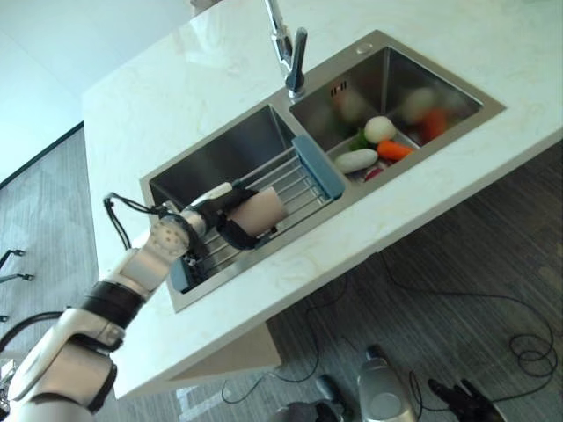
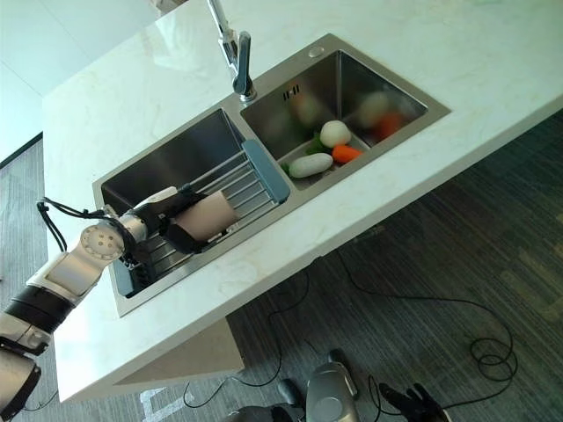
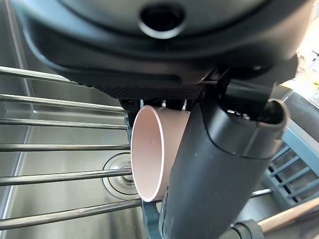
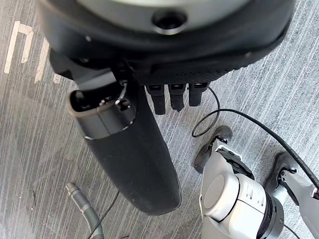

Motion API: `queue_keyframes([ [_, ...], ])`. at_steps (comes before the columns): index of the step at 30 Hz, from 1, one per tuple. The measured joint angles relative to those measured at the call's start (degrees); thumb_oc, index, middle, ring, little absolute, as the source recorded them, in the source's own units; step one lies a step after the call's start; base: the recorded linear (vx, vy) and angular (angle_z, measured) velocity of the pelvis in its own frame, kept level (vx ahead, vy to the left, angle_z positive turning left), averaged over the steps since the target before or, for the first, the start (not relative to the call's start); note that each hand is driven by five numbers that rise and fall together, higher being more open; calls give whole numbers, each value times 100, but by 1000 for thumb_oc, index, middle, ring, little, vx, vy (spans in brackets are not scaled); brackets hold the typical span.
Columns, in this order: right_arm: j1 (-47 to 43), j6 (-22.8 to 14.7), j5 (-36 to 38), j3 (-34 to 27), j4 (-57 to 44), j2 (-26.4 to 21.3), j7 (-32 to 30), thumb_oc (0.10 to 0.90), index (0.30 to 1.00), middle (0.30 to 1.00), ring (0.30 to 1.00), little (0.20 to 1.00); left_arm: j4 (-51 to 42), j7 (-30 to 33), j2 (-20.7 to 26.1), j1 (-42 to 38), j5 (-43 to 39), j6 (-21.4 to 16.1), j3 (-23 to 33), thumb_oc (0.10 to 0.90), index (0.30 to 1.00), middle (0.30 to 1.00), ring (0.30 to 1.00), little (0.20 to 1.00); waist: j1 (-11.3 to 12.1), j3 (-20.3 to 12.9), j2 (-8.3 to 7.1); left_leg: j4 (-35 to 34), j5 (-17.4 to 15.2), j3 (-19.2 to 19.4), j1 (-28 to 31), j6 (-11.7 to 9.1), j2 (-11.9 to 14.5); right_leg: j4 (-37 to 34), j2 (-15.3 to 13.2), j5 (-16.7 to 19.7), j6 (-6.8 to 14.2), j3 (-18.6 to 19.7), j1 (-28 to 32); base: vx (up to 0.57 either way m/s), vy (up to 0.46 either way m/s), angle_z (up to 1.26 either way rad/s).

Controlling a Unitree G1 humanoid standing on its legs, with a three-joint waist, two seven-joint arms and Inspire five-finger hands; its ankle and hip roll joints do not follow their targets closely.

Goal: Place the dishes in the dishwasher.

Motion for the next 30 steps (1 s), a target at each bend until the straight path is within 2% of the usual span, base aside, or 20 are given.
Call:
queue_keyframes([
  [10, -82, 18, -4, 4, 8, 0, -41, 800, 900, 900, 900, 900, 147, 215, -18, -81, 0, 56, 2, 400, 300, 300, 300, 300, -1, -3, -14, -3, -5, 15, 5, 8, 0, -4, 5, 42, -56, 15, 5, 0, 1, 0],
  [17, -174, 96, -36, 33, 35, 130, -54, 800, 900, 900, 900, 900, 12, 648, -40, 175, -237, -475, 8, 400, 300, 300, 300, 300, 47, -27, -251, -10, 19, -108, 119, 46, 17, -96, -40, 97, -102, -189, 253, -20, -6, 9],
  [19, -186, 98, -57, 36, 69, 189, -97, 800, 900, 900, 900, 900, -151, 845, -64, 470, -228, -693, 220, 400, 300, 300, 300, 300, 85, -75, -320, -10, 33, -175, 149, 68, 17, -130, -93, 99, -103, -279, 338, -11, -47, 24],
  [21, -178, 99, -74, 119, 351, 352, -116, 800, 900, 900, 900, 900, -395, 1331, -202, 941, -113, -1089, 665, 400, 300, 300, 300, 300, 284, -267, -534, -2, 59, -383, 229, 79, 44, -259, -112, 114, -132, -495, 572, 14, -77, 47],
  [23, -110, 94, -121, 199, 412, 407, -119, 800, 900, 900, 900, 900, -617, 1626, -220, 1224, 50, -1313, 913, 400, 300, 300, 300, 300, 465, -401, -613, 4, 68, -487, 241, 75, 69, -339, -121, 138, -171, -613, 701, 28, -70, 41],
  [25, -82, 97, -131, 293, 509, 489, -111, 800, 900, 900, 900, 900, -1013, 2039, -232, 1809, 181, -1679, 1432, 400, 300, 300, 300, 300, 583, -545, -707, 33, 76, -669, 235, 63, 78, -429, -140, 139, -183, -806, 825, 40, -83, 44],
  [26, -100, 104, -228, 364, 534, 509, -100, 800, 900, 900, 900, 900, -1121, 2267, -259, 2016, 287, -1832, 1605, 400, 300, 300, 300, 300, 754, -606, -730, 31, 79, -764, 226, 59, 90, -476, -142, 142, -201, -896, 919, 16, -101, 39],
  [28, 19, 96, -464, 535, 529, 540, -55, 800, 900, 900, 900, 900, -1424, 2669, -405, 2591, 500, -2120, 2130, 400, 300, 300, 300, 300, 920, -727, -773, 75, 91, -943, 216, 44, 87, -550, -163, 132, -226, -1058, 1012, 15, -107, 48],
  [29, 49, 90, -542, 589, 525, 565, -29, 800, 900, 900, 900, 900, -1453, 2869, -445, 2705, 509, -2213, 2257, 400, 300, 300, 300, 300, 1065, -760, -798, 107, 98, -1036, 194, 40, 87, -561, -165, 124, -237, -1118, 1053, 32, -131, 60],
  [30, 57, 95, -581, 714, 509, 606, -22, 800, 900, 900, 900, 900, -1517, 3258, -512, 3052, 763, -2341, 2564, 400, 300, 300, 300, 300, 1304, -838, -836, 123, 99, -1195, 125, 14, 85, -566, -183, 87, -275, -1295, 1120, 14, -134, 60],
])
